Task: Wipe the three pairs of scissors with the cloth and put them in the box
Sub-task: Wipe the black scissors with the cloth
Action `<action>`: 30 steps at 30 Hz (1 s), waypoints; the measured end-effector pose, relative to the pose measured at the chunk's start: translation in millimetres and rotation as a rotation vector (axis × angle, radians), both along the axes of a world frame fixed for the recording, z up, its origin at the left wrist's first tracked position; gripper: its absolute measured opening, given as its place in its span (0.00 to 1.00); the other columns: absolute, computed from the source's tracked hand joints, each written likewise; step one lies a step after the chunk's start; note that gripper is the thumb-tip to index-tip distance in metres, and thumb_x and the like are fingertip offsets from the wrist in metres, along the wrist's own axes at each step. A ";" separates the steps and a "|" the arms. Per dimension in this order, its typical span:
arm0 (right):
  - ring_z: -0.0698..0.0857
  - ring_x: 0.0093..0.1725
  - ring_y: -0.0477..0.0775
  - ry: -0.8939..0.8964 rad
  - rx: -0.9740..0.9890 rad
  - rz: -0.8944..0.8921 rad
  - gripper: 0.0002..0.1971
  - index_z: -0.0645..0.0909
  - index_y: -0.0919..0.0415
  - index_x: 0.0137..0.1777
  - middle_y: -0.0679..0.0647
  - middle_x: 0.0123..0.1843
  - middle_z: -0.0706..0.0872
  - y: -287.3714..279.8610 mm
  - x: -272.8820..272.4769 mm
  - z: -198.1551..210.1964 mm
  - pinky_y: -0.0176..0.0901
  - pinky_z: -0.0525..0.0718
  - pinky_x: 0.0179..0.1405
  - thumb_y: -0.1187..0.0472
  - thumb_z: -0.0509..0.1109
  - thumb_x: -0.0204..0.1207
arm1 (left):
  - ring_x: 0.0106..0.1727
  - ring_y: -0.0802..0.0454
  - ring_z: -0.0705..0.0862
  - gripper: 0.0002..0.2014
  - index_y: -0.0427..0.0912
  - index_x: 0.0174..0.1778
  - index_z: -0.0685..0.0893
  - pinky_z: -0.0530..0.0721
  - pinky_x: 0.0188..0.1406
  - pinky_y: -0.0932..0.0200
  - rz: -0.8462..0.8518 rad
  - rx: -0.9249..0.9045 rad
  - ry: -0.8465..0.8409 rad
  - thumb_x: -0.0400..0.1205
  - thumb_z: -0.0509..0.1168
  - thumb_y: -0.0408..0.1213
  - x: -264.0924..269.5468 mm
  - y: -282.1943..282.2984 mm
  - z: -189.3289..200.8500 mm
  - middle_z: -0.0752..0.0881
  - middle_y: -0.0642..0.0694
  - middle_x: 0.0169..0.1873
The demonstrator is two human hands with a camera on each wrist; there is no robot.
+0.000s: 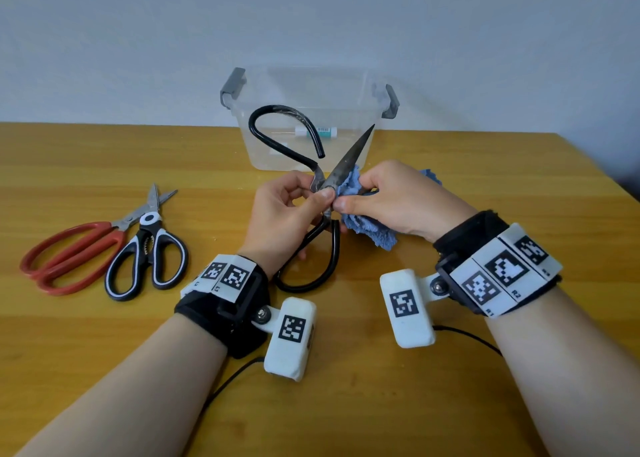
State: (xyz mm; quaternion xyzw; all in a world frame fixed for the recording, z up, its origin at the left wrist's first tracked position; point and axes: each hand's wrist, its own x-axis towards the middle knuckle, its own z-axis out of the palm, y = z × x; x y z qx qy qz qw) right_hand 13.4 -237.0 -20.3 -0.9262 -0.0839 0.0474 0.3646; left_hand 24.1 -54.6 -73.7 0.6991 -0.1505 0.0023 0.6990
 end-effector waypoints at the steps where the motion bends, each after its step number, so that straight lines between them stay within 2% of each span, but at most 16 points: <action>1: 0.82 0.27 0.48 -0.004 -0.018 0.005 0.17 0.91 0.63 0.41 0.48 0.30 0.90 1.8 0.0 -0.9 0.33 0.69 0.22 0.49 0.74 0.81 | 0.34 0.22 0.90 0.10 0.32 0.49 0.82 0.70 0.08 0.64 0.022 0.017 -0.019 0.87 0.71 0.37 1.3 0.4 -1.5 0.90 0.31 0.48; 3: 0.72 0.26 0.51 -0.035 -0.048 -0.006 0.24 0.88 0.70 0.41 0.56 0.28 0.79 5.2 2.1 -4.0 0.39 0.60 0.21 0.46 0.73 0.81 | 0.31 0.18 0.86 0.09 0.37 0.51 0.84 0.71 0.07 0.61 0.068 0.013 -0.050 0.84 0.72 0.40 3.2 0.7 -1.6 0.88 0.36 0.44; 5: 0.67 0.26 0.51 -0.044 -0.075 -0.013 0.27 0.85 0.73 0.43 0.59 0.29 0.71 6.9 3.9 -5.9 0.39 0.57 0.20 0.44 0.72 0.81 | 0.30 0.20 0.87 0.14 0.35 0.54 0.84 0.71 0.07 0.61 0.123 -0.017 -0.041 0.81 0.72 0.44 3.7 1.2 -0.5 0.85 0.40 0.40; 7: 0.66 0.23 0.50 -0.031 -0.110 0.009 0.27 0.86 0.71 0.43 0.58 0.28 0.71 4.3 4.2 -4.8 0.37 0.58 0.18 0.42 0.71 0.81 | 0.33 0.22 0.89 0.18 0.35 0.56 0.83 0.71 0.08 0.62 0.168 -0.056 -0.019 0.80 0.72 0.45 4.0 1.3 0.3 0.84 0.39 0.42; 9: 0.65 0.20 0.46 -0.020 -0.149 0.027 0.26 0.81 0.67 0.37 0.55 0.27 0.70 -0.2 3.4 -2.9 0.35 0.59 0.17 0.42 0.71 0.81 | 0.36 0.21 0.90 0.17 0.35 0.56 0.82 0.70 0.09 0.63 0.190 -0.085 -0.013 0.81 0.72 0.45 4.0 1.3 0.6 0.85 0.30 0.48; 12: 0.66 0.24 0.49 -0.013 -0.175 0.061 0.23 0.74 0.60 0.34 0.55 0.29 0.70 -6.4 4.0 -3.1 0.37 0.58 0.20 0.43 0.69 0.83 | 0.37 0.34 0.94 0.11 0.31 0.56 0.80 0.68 0.09 0.65 0.185 -0.125 -0.023 0.88 0.69 0.36 3.1 0.6 1.4 0.83 0.22 0.51; 14: 0.67 0.27 0.50 -0.008 -0.151 0.084 0.22 0.74 0.60 0.36 0.55 0.30 0.70 -9.4 6.5 -8.1 0.39 0.59 0.23 0.43 0.68 0.84 | 0.37 0.38 0.95 0.09 0.30 0.56 0.80 0.67 0.09 0.65 0.191 -0.137 -0.028 0.89 0.68 0.34 1.8 0.5 2.2 0.84 0.23 0.48; 16: 0.67 0.26 0.50 0.010 -0.136 0.099 0.21 0.74 0.59 0.37 0.55 0.30 0.70 -10.8 8.9 -13.7 0.41 0.61 0.25 0.44 0.66 0.85 | 0.37 0.40 0.95 0.08 0.31 0.56 0.79 0.67 0.09 0.65 0.209 -0.144 -0.039 0.89 0.67 0.34 1.5 0.0 2.3 0.83 0.30 0.44; 18: 0.66 0.24 0.47 0.004 -0.116 0.104 0.21 0.73 0.58 0.37 0.53 0.29 0.69 -12.3 11.0 -18.6 0.39 0.61 0.24 0.44 0.66 0.86 | 0.37 0.41 0.95 0.07 0.33 0.54 0.78 0.67 0.09 0.65 0.226 -0.149 -0.029 0.89 0.67 0.34 1.9 -0.3 1.9 0.83 0.36 0.42; 20: 0.65 0.22 0.44 0.003 -0.077 0.095 0.22 0.72 0.58 0.35 0.51 0.27 0.68 -15.1 12.5 -22.0 0.36 0.61 0.22 0.45 0.66 0.86 | 0.37 0.41 0.95 0.07 0.35 0.53 0.78 0.67 0.10 0.65 0.240 -0.160 -0.023 0.89 0.67 0.34 2.5 -0.1 2.2 0.82 0.32 0.43; 22: 0.68 0.23 0.43 0.021 0.002 0.068 0.21 0.74 0.57 0.33 0.49 0.26 0.72 -19.0 12.4 -25.2 0.34 0.64 0.24 0.46 0.67 0.85 | 0.38 0.40 0.95 0.07 0.35 0.54 0.77 0.67 0.10 0.65 0.242 -0.167 -0.016 0.89 0.67 0.35 3.3 0.3 2.6 0.82 0.23 0.51; 24: 0.75 0.28 0.46 0.057 0.158 0.026 0.21 0.80 0.60 0.34 0.48 0.27 0.77 -24.0 12.3 -30.0 0.37 0.72 0.33 0.46 0.69 0.84 | 0.38 0.40 0.95 0.08 0.34 0.54 0.77 0.66 0.10 0.65 0.238 -0.180 -0.005 0.89 0.67 0.35 3.1 0.5 3.4 0.81 0.20 0.55; 26: 0.78 0.37 0.55 0.084 0.355 -0.029 0.27 0.83 0.72 0.43 0.56 0.33 0.81 -27.6 12.0 -33.7 0.48 0.75 0.45 0.43 0.73 0.80 | 0.39 0.39 0.95 0.08 0.35 0.54 0.77 0.66 0.10 0.65 0.223 -0.193 0.005 0.89 0.67 0.36 3.0 0.4 4.2 0.81 0.20 0.55; 28: 0.79 0.43 0.61 0.112 0.526 -0.082 0.36 0.82 0.78 0.49 0.64 0.41 0.83 -28.1 10.4 -33.9 0.57 0.76 0.51 0.37 0.78 0.71 | 0.39 0.39 0.95 0.08 0.35 0.53 0.77 0.66 0.10 0.65 0.208 -0.207 0.023 0.89 0.67 0.36 2.8 0.5 4.8 0.83 0.25 0.48; 29: 0.80 0.43 0.63 0.127 0.606 -0.107 0.35 0.84 0.76 0.46 0.66 0.41 0.84 -29.5 11.1 -34.6 0.60 0.76 0.52 0.37 0.79 0.69 | 0.39 0.38 0.95 0.07 0.36 0.52 0.77 0.66 0.10 0.66 0.202 -0.217 0.036 0.89 0.67 0.36 2.5 0.6 5.4 0.84 0.31 0.43; 30: 0.81 0.41 0.65 0.139 0.671 -0.136 0.29 0.86 0.71 0.40 0.66 0.37 0.85 -30.5 11.5 -33.6 0.62 0.75 0.52 0.39 0.79 0.71 | 0.39 0.38 0.95 0.07 0.36 0.51 0.77 0.66 0.11 0.66 0.197 -0.227 0.049 0.89 0.67 0.35 2.4 0.7 6.0 0.85 0.38 0.39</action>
